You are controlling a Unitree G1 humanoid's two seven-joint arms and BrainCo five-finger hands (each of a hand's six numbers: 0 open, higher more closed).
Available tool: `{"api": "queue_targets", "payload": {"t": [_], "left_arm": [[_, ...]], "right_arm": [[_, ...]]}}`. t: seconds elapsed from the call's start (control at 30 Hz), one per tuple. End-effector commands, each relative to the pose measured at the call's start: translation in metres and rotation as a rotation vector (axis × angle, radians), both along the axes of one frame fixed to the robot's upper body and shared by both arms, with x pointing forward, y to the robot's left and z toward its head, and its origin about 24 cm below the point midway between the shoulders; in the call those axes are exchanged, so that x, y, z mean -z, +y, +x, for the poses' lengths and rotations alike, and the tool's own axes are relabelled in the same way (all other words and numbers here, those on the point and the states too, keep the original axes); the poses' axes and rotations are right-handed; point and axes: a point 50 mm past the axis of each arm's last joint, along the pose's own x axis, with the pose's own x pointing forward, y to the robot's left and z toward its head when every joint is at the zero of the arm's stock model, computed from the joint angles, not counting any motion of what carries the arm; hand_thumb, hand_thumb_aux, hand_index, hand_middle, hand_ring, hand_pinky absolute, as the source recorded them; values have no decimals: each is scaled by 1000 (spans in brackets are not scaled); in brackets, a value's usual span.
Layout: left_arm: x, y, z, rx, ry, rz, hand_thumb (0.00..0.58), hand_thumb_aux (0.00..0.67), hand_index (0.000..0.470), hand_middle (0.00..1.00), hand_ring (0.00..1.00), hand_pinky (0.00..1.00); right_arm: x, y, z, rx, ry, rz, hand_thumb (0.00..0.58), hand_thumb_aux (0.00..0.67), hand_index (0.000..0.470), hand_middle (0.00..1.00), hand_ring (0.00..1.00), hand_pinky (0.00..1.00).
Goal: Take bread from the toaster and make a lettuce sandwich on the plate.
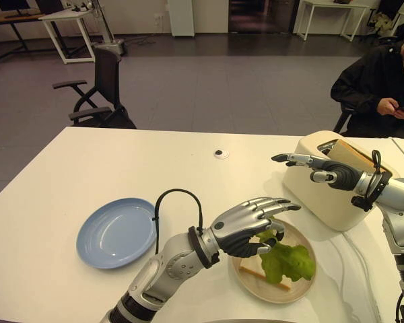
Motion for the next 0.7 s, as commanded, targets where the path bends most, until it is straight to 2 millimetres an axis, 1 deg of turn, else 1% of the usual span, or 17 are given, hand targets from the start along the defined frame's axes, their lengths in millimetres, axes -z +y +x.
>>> {"api": "queue_targets", "payload": {"t": [0.03,0.17,0.27,0.3,0.37,0.43,0.7], "left_arm": [[-3,6,-3,14,6,39,580,670,470,0,0,0],[2,5,-9,30,28,84,580,670,470,0,0,0],[19,-1,-6,30,45,158,580,670,470,0,0,0],[21,-2,-7,30,49,171,580,670,470,0,0,0],[21,-1,-7,24,49,174,580,670,470,0,0,0],[19,0,-4,5,47,173,580,670,470,0,0,0],[33,-14,13,-42,25,223,580,670,470,0,0,0]], "right_arm": [[0,-2,1,5,-1,5,0,0,0,0,0,0],[2,-1,1,4,6,4,0,0,0,0,0,0],[3,-1,2,0,9,-1,0,0,0,0,0,0],[2,0,2,-2,9,-3,0,0,0,0,0,0],[2,0,3,-5,9,-6,0,0,0,0,0,0],[3,0,3,-4,12,-9,0,0,0,0,0,0],[7,0,3,-8,17,-23,0,0,0,0,0,0]]}}
